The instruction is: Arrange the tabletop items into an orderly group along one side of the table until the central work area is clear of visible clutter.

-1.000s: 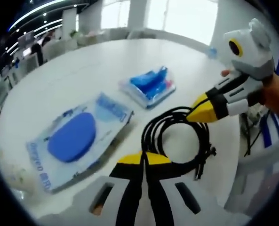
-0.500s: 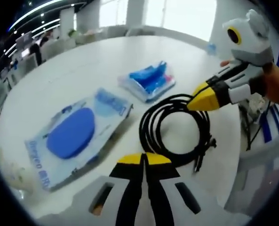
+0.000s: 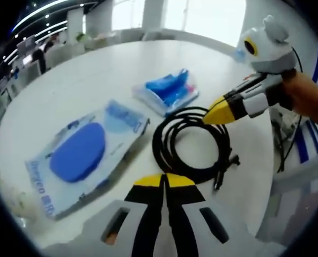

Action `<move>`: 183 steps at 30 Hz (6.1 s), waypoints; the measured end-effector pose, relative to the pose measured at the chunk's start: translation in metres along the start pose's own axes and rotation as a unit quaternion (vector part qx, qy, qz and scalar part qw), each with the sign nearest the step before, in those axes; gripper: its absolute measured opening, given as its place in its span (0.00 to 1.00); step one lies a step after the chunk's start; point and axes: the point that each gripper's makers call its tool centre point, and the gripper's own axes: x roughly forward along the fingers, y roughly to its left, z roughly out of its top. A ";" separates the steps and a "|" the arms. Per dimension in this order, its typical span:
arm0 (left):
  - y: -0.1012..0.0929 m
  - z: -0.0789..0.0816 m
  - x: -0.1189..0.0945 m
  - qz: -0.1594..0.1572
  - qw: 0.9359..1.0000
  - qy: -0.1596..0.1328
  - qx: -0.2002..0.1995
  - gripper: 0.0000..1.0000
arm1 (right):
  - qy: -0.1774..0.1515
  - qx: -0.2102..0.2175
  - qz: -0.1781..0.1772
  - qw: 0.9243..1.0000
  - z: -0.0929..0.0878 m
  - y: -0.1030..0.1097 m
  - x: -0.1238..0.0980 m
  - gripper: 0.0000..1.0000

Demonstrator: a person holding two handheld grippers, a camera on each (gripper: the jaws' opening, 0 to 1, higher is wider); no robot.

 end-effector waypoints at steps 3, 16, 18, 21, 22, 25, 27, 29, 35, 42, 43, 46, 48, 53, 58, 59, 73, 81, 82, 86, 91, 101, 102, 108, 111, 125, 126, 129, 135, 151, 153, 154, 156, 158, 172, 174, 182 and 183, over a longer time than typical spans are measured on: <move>0.000 0.000 0.001 -0.001 1.000 0.001 0.000 0.00 | 0.002 -0.002 -0.002 1.000 0.000 -0.002 0.003 0.03; -0.005 -0.001 0.006 -0.007 1.000 0.003 0.000 0.00 | 0.006 -0.007 -0.005 1.000 -0.001 -0.005 0.008 0.08; -0.005 -0.001 0.007 -0.008 1.000 0.003 0.000 0.00 | 0.007 -0.010 -0.007 1.000 -0.001 -0.006 0.009 0.10; -0.006 -0.002 0.007 -0.008 1.000 0.003 0.001 0.00 | 0.001 -0.010 -0.010 1.000 0.001 -0.006 0.008 0.19; -0.006 -0.002 0.007 -0.008 1.000 0.003 0.001 0.00 | -0.002 -0.011 -0.011 1.000 0.002 -0.006 0.007 0.24; -0.006 -0.002 0.007 -0.008 1.000 0.004 0.001 0.00 | -0.002 -0.018 -0.010 1.000 0.002 -0.004 0.005 0.25; -0.006 -0.002 0.007 -0.008 1.000 0.003 0.001 0.00 | -0.001 -0.027 -0.014 1.000 0.001 -0.005 0.004 0.22; -0.007 -0.001 0.007 -0.009 1.000 0.002 0.002 0.00 | -0.002 -0.033 -0.017 0.999 0.001 -0.005 0.002 0.22; -0.006 -0.002 0.006 -0.007 1.000 0.003 0.004 0.00 | -0.011 -0.036 -0.018 0.999 0.004 -0.003 -0.002 0.22; -0.003 0.000 0.001 -0.005 1.000 -0.004 0.003 0.00 | -0.026 -0.076 -0.032 0.996 0.009 -0.007 -0.012 0.09; -0.004 0.001 0.000 -0.005 1.000 -0.005 0.002 0.00 | -0.029 -0.076 -0.031 0.996 0.010 -0.006 -0.014 0.08; -0.004 0.002 -0.002 -0.005 1.000 -0.008 0.001 0.00 | -0.029 -0.089 -0.028 0.995 0.012 -0.003 -0.017 0.08; -0.004 0.003 -0.004 -0.005 1.000 -0.010 0.001 0.01 | -0.024 -0.099 -0.026 0.994 0.010 0.000 -0.018 0.10; -0.006 0.006 -0.009 -0.006 1.000 -0.016 0.002 0.05 | -0.034 -0.091 -0.027 0.995 0.012 0.000 -0.023 0.15; -0.005 0.007 -0.013 -0.004 1.000 -0.020 0.000 0.09 | -0.043 -0.073 -0.026 0.996 0.014 0.001 -0.029 0.19; -0.005 0.007 -0.013 -0.004 1.000 -0.020 -0.001 0.10 | -0.044 -0.072 -0.026 0.996 0.014 0.002 -0.030 0.20; -0.020 0.009 -0.030 -0.044 0.998 -0.037 -0.004 0.38 | -0.050 -0.077 -0.018 0.996 0.007 0.007 -0.042 0.38; -0.029 0.009 -0.053 -0.066 0.996 -0.057 0.003 0.50 | -0.060 -0.086 -0.010 0.994 0.005 0.024 -0.051 0.46; -0.030 0.010 -0.056 -0.068 0.996 -0.060 0.004 0.52 | -0.062 -0.087 -0.010 0.994 0.006 0.026 -0.053 0.48; -0.033 0.009 -0.075 -0.078 0.994 -0.074 0.010 0.56 | -0.079 -0.101 -0.004 0.992 0.012 0.041 -0.061 0.53; -0.032 0.010 -0.105 -0.080 0.992 -0.093 0.010 0.58 | -0.092 -0.115 -0.003 0.989 0.017 0.057 -0.072 0.58; -0.016 0.004 -0.176 -0.055 0.986 -0.154 -0.025 0.62 | -0.116 -0.117 -0.001 0.986 0.025 0.085 -0.088 0.67; -0.014 0.002 -0.185 -0.051 0.985 -0.160 -0.029 0.63 | -0.118 -0.118 -0.001 0.986 0.026 0.086 -0.090 0.68; -0.003 -0.010 -0.222 -0.027 0.981 -0.189 -0.048 0.69 | -0.135 -0.120 0.000 0.984 0.031 0.097 -0.102 0.71; 0.004 -0.015 -0.239 -0.004 0.978 -0.202 -0.048 0.71 | -0.138 -0.121 0.005 0.983 0.030 0.104 -0.106 0.72; 0.029 -0.039 -0.277 0.069 0.966 -0.234 -0.080 0.83 | -0.168 -0.121 0.023 0.978 0.028 0.131 -0.117 0.94; 0.030 -0.040 -0.278 0.072 0.966 -0.235 -0.081 0.83 | -0.177 -0.116 0.023 0.977 0.030 0.131 -0.119 0.96; 0.033 -0.043 -0.278 0.073 0.962 -0.244 -0.099 0.82 | -0.201 -0.106 0.027 0.973 0.035 0.134 -0.122 0.99; 0.038 -0.048 -0.275 0.084 0.956 -0.255 -0.118 0.82 | -0.205 -0.114 0.019 0.972 0.031 0.135 -0.119 0.99; 0.051 -0.048 -0.268 0.104 0.951 -0.256 -0.138 0.82 | -0.199 -0.104 0.018 0.974 0.021 0.128 -0.108 0.99; 0.050 -0.050 -0.266 0.106 0.952 -0.252 -0.135 0.83 | -0.196 -0.103 0.015 0.975 0.019 0.125 -0.106 0.99; 0.050 -0.051 -0.265 0.107 0.953 -0.250 -0.135 0.83 | -0.195 -0.101 0.015 0.976 0.018 0.124 -0.106 0.99; 0.050 -0.053 -0.265 0.108 0.953 -0.246 -0.137 0.83 | -0.195 -0.099 0.015 0.976 0.018 0.124 -0.105 0.99; 0.053 -0.054 -0.265 0.118 0.953 -0.244 -0.137 0.84 | -0.197 -0.099 0.010 0.975 0.019 0.122 -0.105 0.99; 0.052 -0.057 -0.263 0.119 0.954 -0.236 -0.138 0.84 | -0.219 -0.111 -0.023 0.969 0.028 0.111 -0.110 0.99; 0.052 -0.057 -0.263 0.120 0.954 -0.235 -0.139 0.84 | -0.217 -0.116 -0.024 0.969 0.027 0.113 -0.109 0.99; 0.055 -0.058 -0.264 0.122 0.953 -0.236 -0.143 0.83 | -0.218 -0.117 -0.027 0.968 0.028 0.111 -0.110 0.99; 0.055 -0.059 -0.264 0.121 0.954 -0.236 -0.142 0.83 | -0.219 -0.118 -0.027 0.968 0.028 0.110 -0.111 0.99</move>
